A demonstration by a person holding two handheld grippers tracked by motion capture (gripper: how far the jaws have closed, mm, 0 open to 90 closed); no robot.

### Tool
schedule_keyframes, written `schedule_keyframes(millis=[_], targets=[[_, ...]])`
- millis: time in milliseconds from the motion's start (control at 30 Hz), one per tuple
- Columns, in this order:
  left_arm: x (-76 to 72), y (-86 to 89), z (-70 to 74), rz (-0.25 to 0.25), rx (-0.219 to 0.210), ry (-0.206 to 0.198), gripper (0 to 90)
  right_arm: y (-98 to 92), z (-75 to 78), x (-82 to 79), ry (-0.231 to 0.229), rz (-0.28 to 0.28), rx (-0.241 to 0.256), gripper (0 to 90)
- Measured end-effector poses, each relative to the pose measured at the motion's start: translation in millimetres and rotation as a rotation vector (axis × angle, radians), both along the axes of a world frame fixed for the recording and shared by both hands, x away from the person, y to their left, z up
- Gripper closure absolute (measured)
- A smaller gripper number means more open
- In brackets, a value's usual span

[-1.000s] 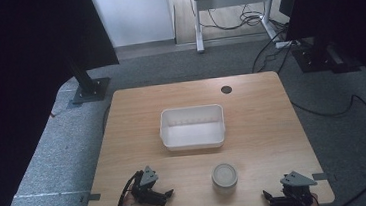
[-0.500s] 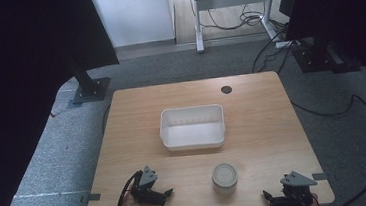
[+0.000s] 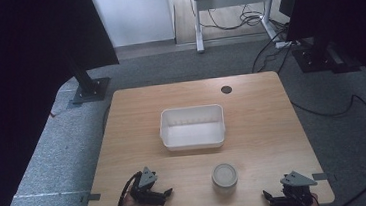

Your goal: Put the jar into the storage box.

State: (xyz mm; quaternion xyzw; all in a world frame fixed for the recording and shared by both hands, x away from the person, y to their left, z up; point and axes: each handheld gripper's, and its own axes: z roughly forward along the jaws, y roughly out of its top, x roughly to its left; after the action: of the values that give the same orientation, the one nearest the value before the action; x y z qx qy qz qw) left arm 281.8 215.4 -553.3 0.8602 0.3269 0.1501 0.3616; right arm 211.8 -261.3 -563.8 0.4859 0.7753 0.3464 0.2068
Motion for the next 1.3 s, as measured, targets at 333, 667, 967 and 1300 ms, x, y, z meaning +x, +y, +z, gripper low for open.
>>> schedule_keyframes(millis=[333,667,967,1300], targets=[[-4.1,-2.7,4.2,-0.005,-0.018,-0.001,8.0,0.0,0.0,0.0,0.000,0.000,0.000,2.2],[-9.2,-10.0,14.9,-0.021,-0.036,-0.010,6.9,0.0,0.0,0.0,0.001,0.000,0.001,2.2],[-12.2,-19.8,22.3,-0.037,-0.049,-0.012,6.1,0.0,0.0,-0.1,0.001,0.002,0.000,2.2],[-13.1,-31.1,28.0,-0.056,-0.059,-0.012,5.3,0.0,0.1,-0.2,0.002,0.006,0.000,2.1]])
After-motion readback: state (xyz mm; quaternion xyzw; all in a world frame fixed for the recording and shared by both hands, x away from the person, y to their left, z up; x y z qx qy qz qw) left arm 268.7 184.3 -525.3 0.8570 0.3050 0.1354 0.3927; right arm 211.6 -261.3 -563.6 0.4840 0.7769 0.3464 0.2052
